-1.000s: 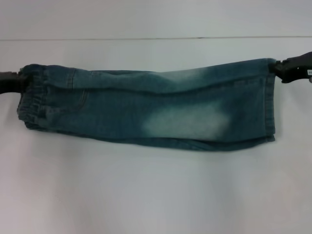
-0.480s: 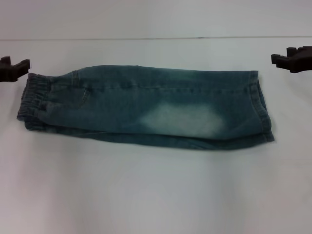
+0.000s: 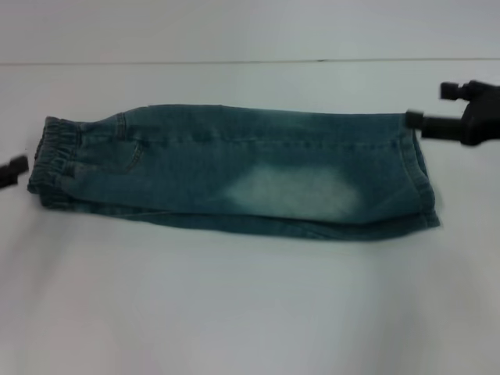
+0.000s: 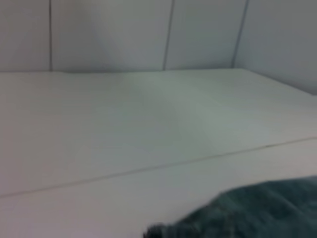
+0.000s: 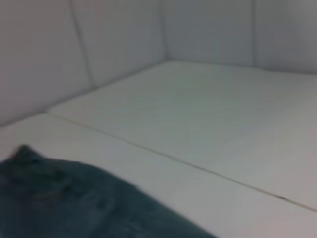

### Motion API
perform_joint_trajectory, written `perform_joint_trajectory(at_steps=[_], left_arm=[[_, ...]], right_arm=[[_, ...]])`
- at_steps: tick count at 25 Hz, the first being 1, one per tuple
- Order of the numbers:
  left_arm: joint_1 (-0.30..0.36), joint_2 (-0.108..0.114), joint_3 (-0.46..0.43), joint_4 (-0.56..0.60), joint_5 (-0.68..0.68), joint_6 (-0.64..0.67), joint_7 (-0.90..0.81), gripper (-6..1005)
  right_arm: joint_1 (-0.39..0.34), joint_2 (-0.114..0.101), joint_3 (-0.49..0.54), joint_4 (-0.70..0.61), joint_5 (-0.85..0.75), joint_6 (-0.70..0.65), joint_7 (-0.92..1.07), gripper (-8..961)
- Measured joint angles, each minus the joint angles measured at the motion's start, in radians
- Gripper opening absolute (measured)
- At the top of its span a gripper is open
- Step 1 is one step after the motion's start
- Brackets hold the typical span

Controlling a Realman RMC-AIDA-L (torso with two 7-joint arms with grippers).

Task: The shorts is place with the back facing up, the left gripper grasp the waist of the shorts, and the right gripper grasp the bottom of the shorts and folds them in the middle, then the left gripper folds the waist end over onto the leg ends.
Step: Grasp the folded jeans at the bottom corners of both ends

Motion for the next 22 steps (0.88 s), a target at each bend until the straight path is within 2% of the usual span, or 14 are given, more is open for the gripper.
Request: perform_joint_trajectory(at_steps=[5, 9, 15, 22], left_arm=[[0.019, -0.006, -0.008, -0.015, 0.093, 0.013, 0.039, 936], [0.010, -0.008, 0.004, -0.062, 0.114, -0.038, 0.066, 930], [-0.014, -0.016, 0.074, -0.109, 0.116, -0.171, 0.077, 921], [-0.041, -0.025, 0.170, -0.150, 0.117, -0.324, 0.088, 911]], right_arm=[[-0.034, 0.004, -0.002, 0.008, 0.059, -0.211, -0.140, 881], [-0.038, 0.007, -0.030, 0.026, 0.061, -0.304, -0.172, 924], [-0.034, 0.010, -0.074, 0.084, 0.071, -0.324, -0.185, 932], [-0.039, 0.009, -0.075, 0.096, 0.077, -0.336, -0.190, 932]])
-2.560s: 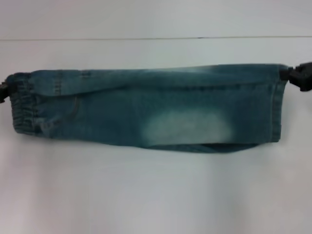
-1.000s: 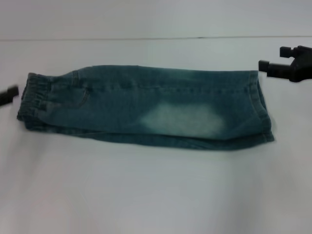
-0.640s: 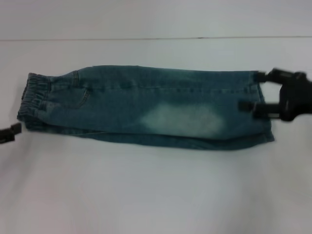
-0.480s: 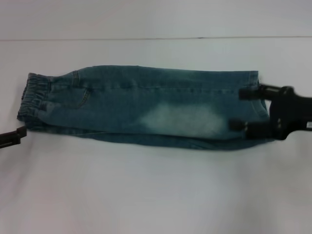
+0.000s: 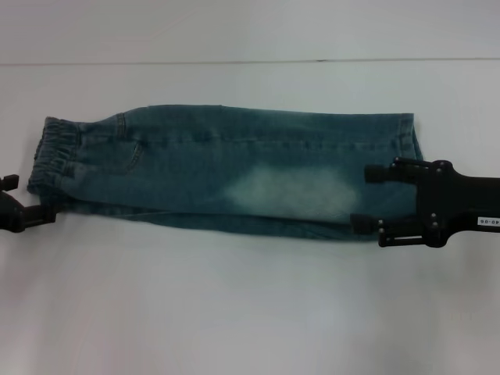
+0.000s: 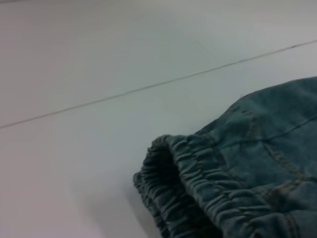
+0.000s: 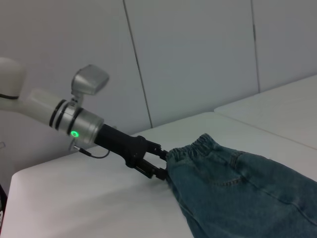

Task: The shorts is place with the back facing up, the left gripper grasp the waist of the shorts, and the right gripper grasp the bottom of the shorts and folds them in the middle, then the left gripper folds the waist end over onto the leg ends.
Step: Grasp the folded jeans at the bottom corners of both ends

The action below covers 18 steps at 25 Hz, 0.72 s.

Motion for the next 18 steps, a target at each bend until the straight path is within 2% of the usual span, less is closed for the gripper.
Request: perform_joint_trajectory(at_steps=[8, 18], left_arm=[[-0.028, -0.003, 0.024, -0.037, 0.001, -0.082, 0.017, 898], [-0.048, 0.004, 0.028, -0.066, 0.008, -0.074, 0.031, 883]], right_arm=[[0.000, -0.002, 0.003, 0.013, 0.001, 0.001, -0.005, 931], [0.000, -0.004, 0.007, 0.013, 0.001, 0.002, 0.001, 931]])
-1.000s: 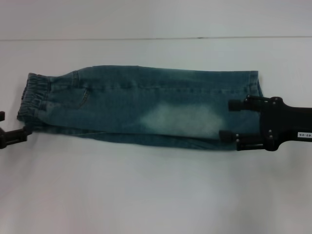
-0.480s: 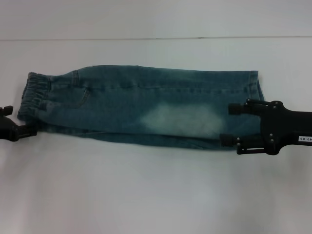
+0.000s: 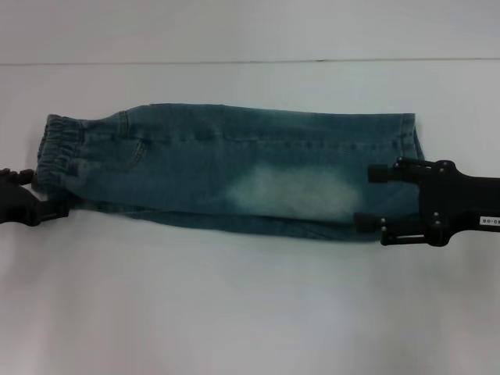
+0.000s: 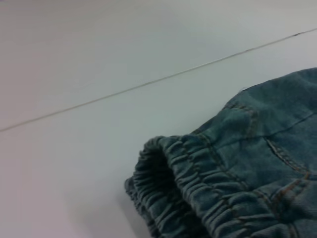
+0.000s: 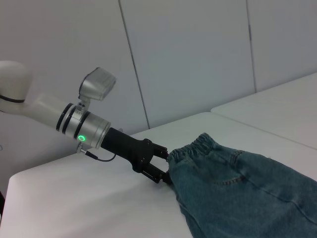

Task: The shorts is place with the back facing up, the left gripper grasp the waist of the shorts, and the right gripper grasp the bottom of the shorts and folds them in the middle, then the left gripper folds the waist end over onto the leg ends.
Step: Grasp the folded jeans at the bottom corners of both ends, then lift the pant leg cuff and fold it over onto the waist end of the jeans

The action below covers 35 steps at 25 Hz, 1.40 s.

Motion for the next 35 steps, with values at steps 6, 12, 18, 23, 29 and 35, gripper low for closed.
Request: perform_joint_trajectory(at_steps=[6, 12, 18, 23, 29, 35], left_arm=[[-0.004, 0.001, 0.014, -0.006, 0.001, 0.017, 0.015, 841], [-0.011, 0.003, 0.014, -0.005, 0.001, 0.013, 0.015, 637], [-0.014, 0.003, 0.021, -0.003, 0.001, 0.025, 0.012, 459], [-0.015, 0.003, 0.025, 0.010, 0.001, 0.052, 0.002, 321], [-0.019, -0.001, 0.036, 0.060, 0.002, 0.086, -0.028, 192], [-0.020, -0.010, 0.118, 0.233, 0.006, 0.134, -0.187, 134]], right_arm=[[0.006, 0.001, 0.000, 0.000, 0.000, 0.001, 0.004, 930], [0.004, 0.002, 0.000, 0.000, 0.000, 0.000, 0.004, 930], [-0.003, 0.002, 0.004, 0.008, 0.002, 0.002, 0.004, 930], [-0.005, 0.002, 0.019, 0.029, 0.009, 0.004, -0.003, 931], [-0.003, 0.002, 0.064, 0.059, 0.010, 0.034, -0.008, 930], [0.031, 0.001, 0.075, 0.163, 0.038, 0.121, -0.048, 920]])
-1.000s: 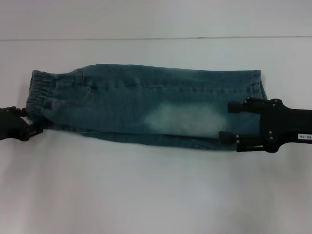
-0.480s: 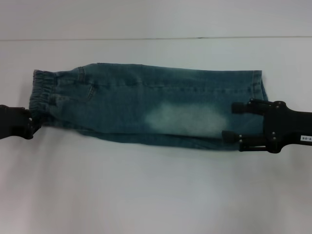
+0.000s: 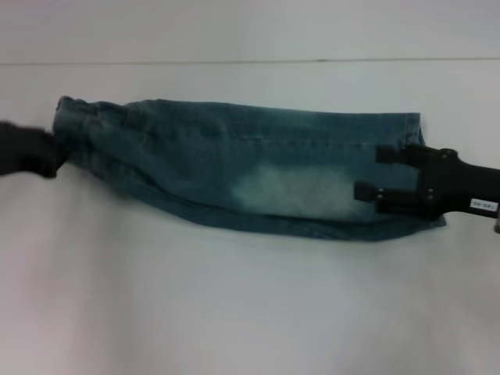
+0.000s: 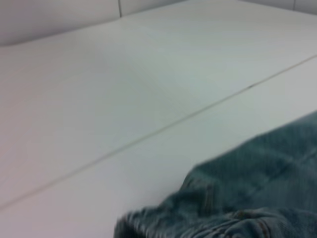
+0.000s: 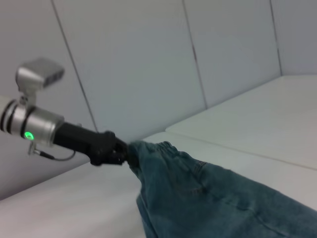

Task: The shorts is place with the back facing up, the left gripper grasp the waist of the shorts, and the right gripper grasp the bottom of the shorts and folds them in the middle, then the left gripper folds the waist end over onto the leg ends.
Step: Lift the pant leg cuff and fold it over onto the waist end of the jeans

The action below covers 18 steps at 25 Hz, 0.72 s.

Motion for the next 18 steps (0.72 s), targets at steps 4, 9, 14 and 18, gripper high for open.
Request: perform_joint_trajectory(at_steps=[4, 9, 14, 18], left_arm=[[-0.013, -0.002, 0.079, 0.141, 0.039, 0.033, -0.134, 100], [-0.050, -0.008, 0.130, 0.286, 0.079, 0.104, -0.264, 66], [-0.107, -0.005, 0.141, 0.372, 0.101, 0.172, -0.359, 66], [-0.152, -0.006, 0.143, 0.428, 0.102, 0.227, -0.412, 67]], right_arm=[[0.035, 0.000, -0.003, 0.099, 0.021, 0.084, -0.042, 909], [0.059, 0.002, 0.006, 0.237, 0.106, 0.192, -0.162, 807], [0.110, 0.006, -0.003, 0.391, 0.237, 0.299, -0.323, 656], [0.197, 0.012, -0.006, 0.537, 0.320, 0.450, -0.469, 549]])
